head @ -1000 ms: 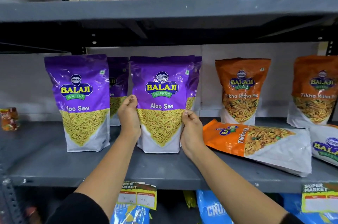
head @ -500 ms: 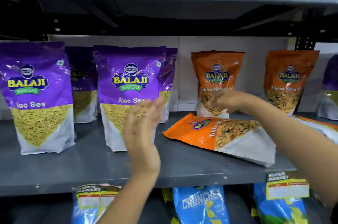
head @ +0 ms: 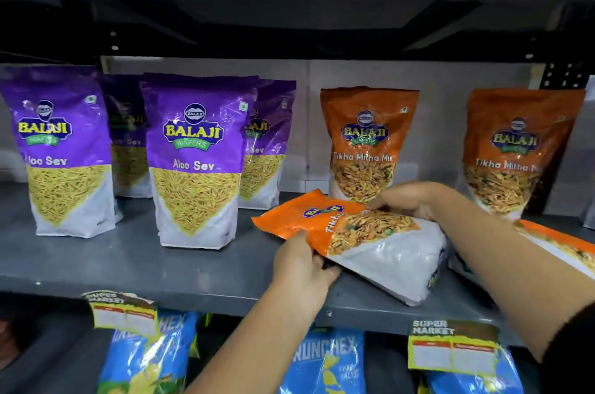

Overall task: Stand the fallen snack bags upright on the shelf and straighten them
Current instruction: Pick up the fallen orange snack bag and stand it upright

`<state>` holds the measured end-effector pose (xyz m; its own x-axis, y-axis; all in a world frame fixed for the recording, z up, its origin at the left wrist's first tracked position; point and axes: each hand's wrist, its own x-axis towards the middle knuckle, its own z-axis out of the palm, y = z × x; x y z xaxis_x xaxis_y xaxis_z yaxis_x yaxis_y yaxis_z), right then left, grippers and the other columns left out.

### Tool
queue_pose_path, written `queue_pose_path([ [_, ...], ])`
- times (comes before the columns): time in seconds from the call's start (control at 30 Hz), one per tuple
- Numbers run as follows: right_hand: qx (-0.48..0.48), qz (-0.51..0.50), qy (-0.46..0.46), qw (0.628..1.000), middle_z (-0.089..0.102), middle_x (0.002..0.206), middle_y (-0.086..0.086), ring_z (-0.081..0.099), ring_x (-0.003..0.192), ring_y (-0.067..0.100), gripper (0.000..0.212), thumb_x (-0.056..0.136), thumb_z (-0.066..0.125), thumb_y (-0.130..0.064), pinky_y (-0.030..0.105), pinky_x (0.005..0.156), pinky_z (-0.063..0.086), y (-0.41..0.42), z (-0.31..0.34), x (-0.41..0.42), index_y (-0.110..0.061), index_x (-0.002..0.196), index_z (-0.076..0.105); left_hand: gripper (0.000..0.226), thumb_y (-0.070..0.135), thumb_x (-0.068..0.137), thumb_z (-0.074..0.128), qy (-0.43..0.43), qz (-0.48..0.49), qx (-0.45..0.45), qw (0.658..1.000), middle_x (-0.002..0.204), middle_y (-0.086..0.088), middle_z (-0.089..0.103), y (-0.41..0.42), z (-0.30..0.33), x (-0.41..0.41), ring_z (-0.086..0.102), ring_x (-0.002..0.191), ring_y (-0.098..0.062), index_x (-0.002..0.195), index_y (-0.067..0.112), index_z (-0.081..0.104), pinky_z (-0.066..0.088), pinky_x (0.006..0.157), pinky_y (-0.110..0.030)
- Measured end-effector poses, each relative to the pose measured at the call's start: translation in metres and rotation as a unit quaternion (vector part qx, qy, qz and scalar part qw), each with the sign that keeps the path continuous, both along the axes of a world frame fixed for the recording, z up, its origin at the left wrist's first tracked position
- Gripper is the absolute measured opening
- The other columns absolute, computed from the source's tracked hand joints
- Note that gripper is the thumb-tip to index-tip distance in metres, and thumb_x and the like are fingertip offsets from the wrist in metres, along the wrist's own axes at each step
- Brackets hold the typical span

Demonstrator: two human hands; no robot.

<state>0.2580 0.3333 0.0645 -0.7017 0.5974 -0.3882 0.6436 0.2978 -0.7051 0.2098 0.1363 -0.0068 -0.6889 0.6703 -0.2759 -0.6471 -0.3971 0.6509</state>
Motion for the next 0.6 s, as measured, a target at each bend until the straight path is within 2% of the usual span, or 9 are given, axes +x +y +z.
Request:
queue_pose_path([
  [0.1, -0.004, -0.013, 0.068, 0.998, 0.073, 0.100, 0.016, 0.071, 0.082, 0.029, 0.036, 0.095, 0.059, -0.023, 0.035, 0.071, 0.057, -0.005, 0.009, 0.007, -0.003, 0.125, 0.057, 0.028, 0.024, 0.100, 0.047, 0.018, 0.055, 0.000, 0.998, 0.106, -0.013, 0.073, 0.005, -0.002, -0.001, 0.069, 0.094, -0.028, 0.120, 0.010, 0.062, 0.057, 0.068, -0.046],
  [0.17, -0.008, -0.026, 0.139, 0.990, 0.073, 0.099, 0.018, 0.071, 0.082, 0.032, 0.030, 0.095, 0.060, -0.023, 0.037, 0.070, 0.057, -0.010, 0.016, 0.014, -0.005, 0.119, 0.057, 0.026, 0.027, 0.101, 0.048, 0.042, 0.086, 0.004, 0.995, 0.100, -0.011, 0.075, 0.005, 0.004, -0.004, 0.071, 0.089, -0.026, 0.115, 0.012, 0.063, 0.058, 0.061, -0.042],
  [0.3, -0.008, -0.043, 0.331, 0.942, 0.078, 0.094, 0.017, 0.073, 0.093, 0.036, 0.034, 0.098, 0.055, -0.030, 0.049, 0.091, 0.056, -0.021, 0.026, 0.029, -0.001, 0.113, 0.065, 0.022, 0.024, 0.100, 0.049, 0.157, 0.154, 0.012, 0.975, 0.105, -0.014, 0.075, 0.002, 0.040, -0.017, 0.071, 0.094, -0.031, 0.100, 0.011, 0.066, 0.056, 0.087, -0.052],
  [0.37, 0.032, -0.047, 0.406, 0.912, 0.077, 0.101, 0.015, 0.072, 0.097, 0.034, 0.037, 0.100, 0.047, -0.036, 0.051, 0.095, 0.053, -0.033, 0.023, 0.031, -0.005, 0.108, 0.066, 0.021, 0.021, 0.099, 0.050, 0.235, 0.202, 0.000, 0.951, 0.097, -0.014, 0.074, 0.000, 0.061, -0.024, 0.068, 0.090, -0.029, 0.085, 0.014, 0.064, 0.053, 0.085, -0.049],
  [0.47, 0.105, -0.097, 0.497, 0.856, 0.071, 0.106, 0.010, 0.067, 0.097, 0.025, 0.036, 0.102, 0.041, -0.038, 0.041, 0.087, 0.055, -0.059, 0.013, 0.031, -0.008, 0.106, 0.061, 0.018, 0.024, 0.099, 0.051, 0.322, 0.276, -0.013, 0.905, 0.089, -0.011, 0.071, -0.002, 0.087, -0.032, 0.066, 0.082, -0.026, 0.084, 0.017, 0.057, 0.056, 0.082, -0.048],
  [0.53, 0.083, -0.118, 0.542, 0.828, 0.069, 0.103, 0.007, 0.066, 0.093, 0.019, 0.034, 0.103, 0.041, -0.035, 0.032, 0.073, 0.053, -0.075, 0.008, 0.028, -0.007, 0.108, 0.059, 0.016, 0.026, 0.099, 0.050, 0.348, 0.286, -0.004, 0.893, 0.095, -0.017, 0.073, -0.002, 0.098, -0.038, 0.068, 0.084, -0.028, 0.086, 0.017, 0.056, 0.056, 0.084, -0.053],
  [0.6, 0.042, -0.129, 0.569, 0.811, 0.069, 0.103, 0.006, 0.068, 0.094, 0.019, 0.029, 0.103, 0.041, -0.035, 0.033, 0.074, 0.054, -0.084, 0.002, 0.020, -0.011, 0.104, 0.058, 0.016, 0.028, 0.099, 0.050, 0.353, 0.287, 0.001, 0.890, 0.099, -0.020, 0.073, 0.000, 0.103, -0.048, 0.070, 0.088, -0.032, 0.087, 0.019, 0.056, 0.057, 0.085, -0.057],
])
